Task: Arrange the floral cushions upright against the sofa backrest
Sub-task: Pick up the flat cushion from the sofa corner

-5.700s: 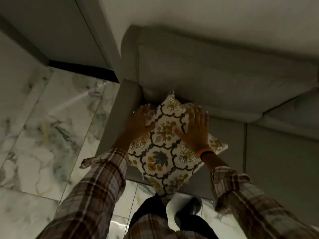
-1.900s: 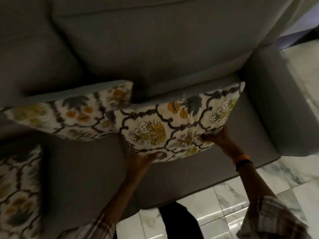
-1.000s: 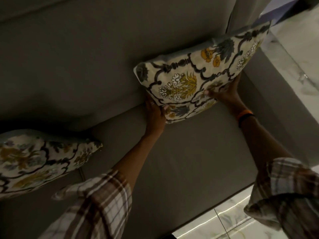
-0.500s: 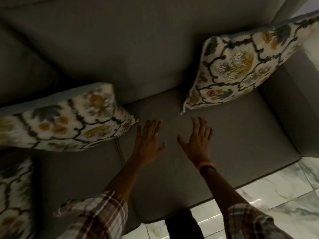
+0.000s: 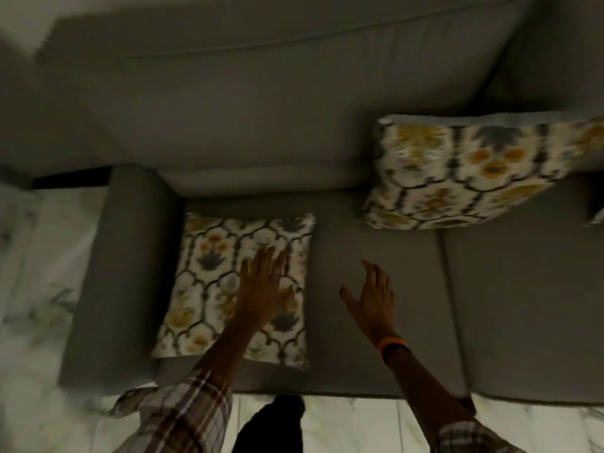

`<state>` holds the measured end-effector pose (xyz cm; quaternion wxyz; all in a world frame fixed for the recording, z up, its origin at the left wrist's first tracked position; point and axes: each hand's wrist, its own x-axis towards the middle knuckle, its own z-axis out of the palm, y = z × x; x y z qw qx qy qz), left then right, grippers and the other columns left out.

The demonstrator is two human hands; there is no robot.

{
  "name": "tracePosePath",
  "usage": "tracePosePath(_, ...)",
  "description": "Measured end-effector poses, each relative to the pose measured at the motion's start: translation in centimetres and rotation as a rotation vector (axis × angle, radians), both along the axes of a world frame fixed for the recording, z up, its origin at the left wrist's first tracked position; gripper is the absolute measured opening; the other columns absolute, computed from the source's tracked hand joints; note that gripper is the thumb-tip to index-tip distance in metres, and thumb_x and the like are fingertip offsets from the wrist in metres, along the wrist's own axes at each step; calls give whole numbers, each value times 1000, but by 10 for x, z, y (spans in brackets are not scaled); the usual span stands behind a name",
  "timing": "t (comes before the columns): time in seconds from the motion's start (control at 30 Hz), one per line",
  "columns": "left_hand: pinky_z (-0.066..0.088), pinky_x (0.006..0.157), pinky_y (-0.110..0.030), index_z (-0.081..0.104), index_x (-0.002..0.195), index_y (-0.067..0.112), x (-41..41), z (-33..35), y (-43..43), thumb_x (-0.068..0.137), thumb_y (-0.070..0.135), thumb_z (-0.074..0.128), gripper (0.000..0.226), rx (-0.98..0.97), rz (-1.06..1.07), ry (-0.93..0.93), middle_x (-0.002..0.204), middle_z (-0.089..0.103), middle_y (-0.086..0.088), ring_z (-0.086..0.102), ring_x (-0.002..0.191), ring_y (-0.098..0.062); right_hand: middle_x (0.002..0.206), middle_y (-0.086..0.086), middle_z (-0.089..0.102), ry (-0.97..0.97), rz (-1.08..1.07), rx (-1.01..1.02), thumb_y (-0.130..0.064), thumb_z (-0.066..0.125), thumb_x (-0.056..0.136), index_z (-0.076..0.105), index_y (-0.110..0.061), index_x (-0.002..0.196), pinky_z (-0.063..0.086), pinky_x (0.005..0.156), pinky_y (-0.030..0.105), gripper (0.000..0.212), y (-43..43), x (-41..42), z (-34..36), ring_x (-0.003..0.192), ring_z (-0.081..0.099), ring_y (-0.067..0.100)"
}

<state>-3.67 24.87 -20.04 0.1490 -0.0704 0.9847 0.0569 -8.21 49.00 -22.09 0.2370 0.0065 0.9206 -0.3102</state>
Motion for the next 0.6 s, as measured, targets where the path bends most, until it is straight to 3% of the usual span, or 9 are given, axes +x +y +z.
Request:
tracePosePath(0.13, 24, 116, -58, 17, 154, 21, 44, -13, -105, 86, 60, 51, 85, 194, 367, 23, 160, 20, -14, 21, 146, -36, 173, 10, 23, -225, -217, -285, -46, 71, 96, 20, -18, 167, 34, 124, 52, 92, -96, 32, -17, 159, 26, 33)
tracePosePath(0.2, 28, 116, -55, 14, 154, 17, 57, -28, -141, 84, 63, 57, 94, 316, 562, 36, 160, 18, -17, 23, 145, -38, 173, 12, 26, -327, -307, -407, -34, 75, 96, 16, -16, 169, 44, 121, 49, 96, -126, 40, -28, 153, 42, 28)
tracePosePath(0.27, 31, 115, -54, 9, 155, 19, 64, -46, -172, 78, 60, 69, 106, 514, 807, 24, 160, 14, -15, 25, 144, -38, 163, 19, 44, -383, -396, -544, -18, 79, 94, 16, -16, 169, 66, 90, 37, 98, -151, 43, -41, 114, 75, 10)
tracePosePath(0.3, 34, 114, -50, 9, 154, 20, 65, -55, -183, 71, 60, 76, 114, 643, 940, 4, 160, 15, -13, 27, 143, -37, 160, 19, 48, -384, -428, -587, -16, 81, 92, 16, -18, 169, 68, 80, 34, 101, -160, 42, -47, 101, 79, 8)
tracePosePath(0.37, 37, 105, -37, 16, 153, 20, 64, -69, -200, 54, 61, 84, 127, 890, 1127, -29, 157, 28, -11, 36, 139, -33, 168, 11, 40, -360, -449, -584, -26, 85, 87, 17, -23, 169, 61, 101, 51, 107, -165, 35, -53, 129, 68, 26)
tracePosePath(0.43, 38, 96, -32, 26, 150, 21, 63, -77, -212, 47, 59, 88, 127, 1026, 1182, -65, 152, 40, -10, 43, 135, -29, 174, 5, 29, -356, -397, -529, -42, 89, 78, 17, -26, 169, 39, 123, 60, 118, -165, 28, -53, 156, 40, 32)
tracePosePath(0.47, 38, 94, -30, 30, 149, 21, 61, -78, -215, 47, 56, 89, 123, 1069, 1181, -72, 151, 43, -9, 45, 134, -28, 174, 5, 30, -355, -371, -531, -46, 89, 72, 17, -26, 169, 37, 125, 60, 123, -165, 25, -48, 157, 38, 30)
tracePosePath(0.53, 41, 89, -22, 37, 145, 23, 59, -75, -216, 50, 46, 91, 112, 1123, 1125, 27, 146, 48, -4, 49, 127, -21, 162, 9, 49, -301, -361, -585, -37, 91, 70, 23, -26, 167, 48, 117, 58, 119, -168, 20, -33, 143, 58, 24)
tracePosePath(0.6, 41, 81, -13, 37, 143, 25, 52, -62, -218, 52, 39, 92, 107, 1130, 1063, 210, 136, 50, 4, 50, 124, -16, 142, 12, 66, -200, -348, -622, -15, 92, 75, 31, -22, 163, 60, 104, 52, 107, -178, 11, -22, 121, 73, 21)
